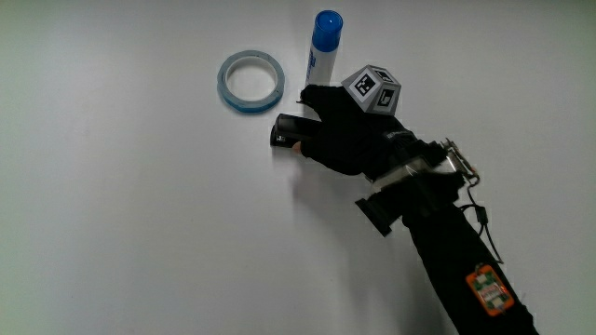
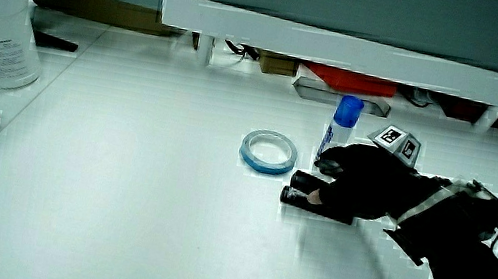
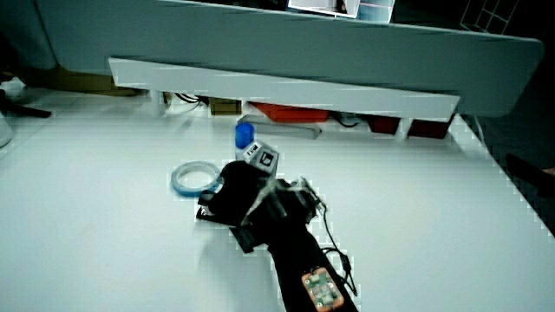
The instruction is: Place stapper
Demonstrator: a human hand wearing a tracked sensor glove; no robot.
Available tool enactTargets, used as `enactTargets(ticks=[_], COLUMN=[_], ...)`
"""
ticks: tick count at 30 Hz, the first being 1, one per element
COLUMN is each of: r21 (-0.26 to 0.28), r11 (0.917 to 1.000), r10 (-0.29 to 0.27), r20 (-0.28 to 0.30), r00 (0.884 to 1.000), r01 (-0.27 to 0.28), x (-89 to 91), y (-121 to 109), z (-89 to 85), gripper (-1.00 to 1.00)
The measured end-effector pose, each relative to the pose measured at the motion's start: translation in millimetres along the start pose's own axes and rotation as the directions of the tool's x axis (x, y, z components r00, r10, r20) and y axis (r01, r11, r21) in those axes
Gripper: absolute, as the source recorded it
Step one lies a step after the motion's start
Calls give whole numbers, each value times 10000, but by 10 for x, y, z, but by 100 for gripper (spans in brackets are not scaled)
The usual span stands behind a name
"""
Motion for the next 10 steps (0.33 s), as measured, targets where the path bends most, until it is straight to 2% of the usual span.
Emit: enactTargets(ticks=[4, 5, 6, 7, 8, 9, 10], r21=[-85, -252, -524, -787, -817, -959, -1389], r11=[9987, 9963, 9960, 9935, 9932, 9931, 9842], r10=[509, 829, 760, 886, 943, 813, 1292], r20=[462, 557, 785, 791, 1533, 1403, 1363], r00=[9976, 9950, 9940, 9929, 9837, 9868, 9822], r01=[-505, -816, -720, -824, -825, -682, -1102], x=[-213, -302, -294, -403, -378, -410, -550], y=[-230, -314, -342, -448, -475, -533, -647], z=[105, 136, 119, 147, 110, 108, 132], gripper=[-100, -100, -100, -100, -100, -100, -100])
